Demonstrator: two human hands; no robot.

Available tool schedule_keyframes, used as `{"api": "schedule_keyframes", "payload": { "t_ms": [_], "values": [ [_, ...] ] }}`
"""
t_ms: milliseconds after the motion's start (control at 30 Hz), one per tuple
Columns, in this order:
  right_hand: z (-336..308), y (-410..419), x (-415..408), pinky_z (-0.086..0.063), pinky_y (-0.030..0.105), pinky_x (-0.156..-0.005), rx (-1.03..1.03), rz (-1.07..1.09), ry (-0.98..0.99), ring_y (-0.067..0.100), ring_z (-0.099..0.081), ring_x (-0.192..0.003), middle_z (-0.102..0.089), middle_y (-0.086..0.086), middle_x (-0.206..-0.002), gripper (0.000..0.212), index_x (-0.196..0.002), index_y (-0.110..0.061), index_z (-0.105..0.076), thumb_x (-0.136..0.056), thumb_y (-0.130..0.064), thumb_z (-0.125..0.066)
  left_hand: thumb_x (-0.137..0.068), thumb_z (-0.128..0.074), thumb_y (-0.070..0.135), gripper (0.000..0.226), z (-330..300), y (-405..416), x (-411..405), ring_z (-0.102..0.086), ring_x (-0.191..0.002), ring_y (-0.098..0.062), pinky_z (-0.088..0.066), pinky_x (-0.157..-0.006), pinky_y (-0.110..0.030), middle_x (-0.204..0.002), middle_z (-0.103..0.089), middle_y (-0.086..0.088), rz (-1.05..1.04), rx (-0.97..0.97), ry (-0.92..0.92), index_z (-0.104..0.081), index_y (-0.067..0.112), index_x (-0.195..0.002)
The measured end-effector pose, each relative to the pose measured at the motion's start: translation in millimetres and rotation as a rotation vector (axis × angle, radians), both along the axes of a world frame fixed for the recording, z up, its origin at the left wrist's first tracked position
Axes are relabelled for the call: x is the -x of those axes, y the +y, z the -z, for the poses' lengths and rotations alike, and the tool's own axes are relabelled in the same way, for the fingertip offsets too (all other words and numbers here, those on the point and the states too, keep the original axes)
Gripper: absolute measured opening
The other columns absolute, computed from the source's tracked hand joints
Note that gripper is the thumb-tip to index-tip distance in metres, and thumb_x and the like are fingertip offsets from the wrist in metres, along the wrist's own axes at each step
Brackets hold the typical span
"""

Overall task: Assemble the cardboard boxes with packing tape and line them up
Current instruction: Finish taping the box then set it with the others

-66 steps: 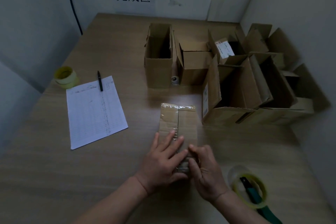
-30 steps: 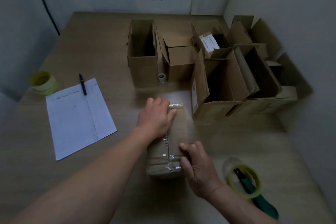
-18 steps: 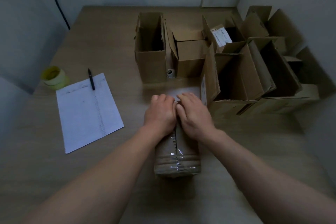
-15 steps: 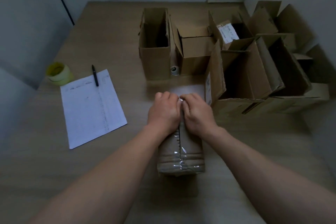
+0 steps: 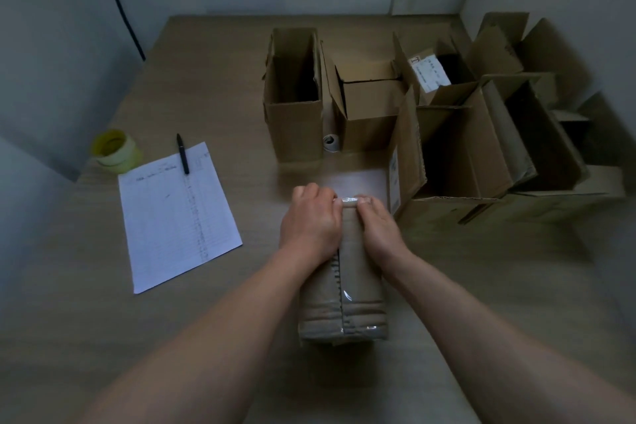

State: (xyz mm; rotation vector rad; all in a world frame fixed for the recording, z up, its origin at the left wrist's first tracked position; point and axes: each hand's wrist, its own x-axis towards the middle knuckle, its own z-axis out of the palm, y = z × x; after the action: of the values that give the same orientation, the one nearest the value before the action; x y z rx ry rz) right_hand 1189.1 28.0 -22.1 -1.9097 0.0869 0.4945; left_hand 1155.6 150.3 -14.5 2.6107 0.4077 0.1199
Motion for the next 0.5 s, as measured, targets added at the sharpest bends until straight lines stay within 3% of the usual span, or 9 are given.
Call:
{"api": "schedule_keyframes", "payload": {
  "t_ms": [67, 167, 233, 300, 400, 500],
  "values": [
    [-2.7, -6.5, 5.8, -0.042, 0.032, -0.091, 0.242, -0.126, -0.001, 0.03, -0.056, -0.118, -0.062, 0.006, -0.124, 0.047, -0.13, -0.025, -0.053, -0.095, -0.054, -0.046, -0.101, -0.038, 0.035, 0.027, 0.4, -1.0, -0.1, -0.043, -0.109, -0.029, -0.042, -0.083, -0.042, -0.108, -0.054, -0.009, 0.012, -0.026, 0.025, -0.056, 0.015, -0.096],
    [-10.7, -18.1, 11.0, -0.045, 0.038, -0.094, 0.53, -0.238, -0.075, 0.033, -0.055, -0.12, -0.059, 0.012, -0.131, 0.061, -0.129, -0.018, -0.052, -0.091, -0.065, -0.04, -0.101, -0.037, 0.035, 0.028, 2.6, -1.7, -0.3, -0.041, -0.109, -0.029, -0.041, -0.083, -0.042, -0.109, -0.054, -0.01, 0.036, -0.047, 0.028, -0.055, 0.014, -0.097],
    [-18.2, -16.2, 5.2, -0.041, 0.038, -0.102, 0.435, -0.171, -0.277, 0.028, -0.048, -0.129, -0.051, 0.009, -0.14, 0.056, -0.137, -0.018, -0.047, -0.095, -0.054, -0.044, -0.101, -0.038, 0.035, 0.028, 4.3, -0.2, 0.0, -0.041, -0.108, -0.031, -0.041, -0.082, -0.043, -0.108, -0.054, -0.011, 0.052, -0.059, 0.007, -0.055, 0.013, -0.096],
    [-18.1, -6.8, -7.2, -0.035, 0.032, -0.105, 0.325, -0.249, -0.44, 0.025, -0.045, -0.133, -0.05, 0.009, -0.142, 0.045, -0.139, -0.011, -0.049, -0.1, -0.034, -0.047, -0.101, -0.039, 0.035, 0.029, 6.2, 0.7, 1.1, -0.042, -0.106, -0.033, -0.042, -0.083, -0.044, -0.107, -0.054, -0.013, 0.071, -0.073, -0.016, -0.056, 0.012, -0.096],
    [-1.5, 7.0, -14.6, -0.037, 0.032, -0.082, 0.261, -0.312, -0.519, 0.029, -0.059, -0.1, -0.066, 0.012, -0.098, 0.024, -0.097, -0.008, -0.069, -0.1, -0.018, -0.047, -0.099, -0.034, 0.039, 0.037, 8.4, 2.2, 0.8, -0.043, -0.103, -0.034, -0.043, -0.084, -0.045, -0.104, -0.056, -0.014, 0.074, -0.056, -0.048, -0.058, 0.011, -0.094],
    [11.0, 7.0, -17.2, -0.046, 0.041, -0.076, 0.166, -0.22, -0.39, 0.026, -0.059, -0.084, -0.065, 0.008, -0.083, 0.03, -0.079, -0.01, -0.064, -0.098, -0.024, -0.046, -0.093, -0.028, 0.047, 0.048, 16.5, 8.5, -1.1, -0.049, -0.1, -0.034, -0.043, -0.086, -0.044, -0.099, -0.058, -0.013, 0.035, 0.001, -0.083, -0.062, 0.013, -0.09]
  ]
}}
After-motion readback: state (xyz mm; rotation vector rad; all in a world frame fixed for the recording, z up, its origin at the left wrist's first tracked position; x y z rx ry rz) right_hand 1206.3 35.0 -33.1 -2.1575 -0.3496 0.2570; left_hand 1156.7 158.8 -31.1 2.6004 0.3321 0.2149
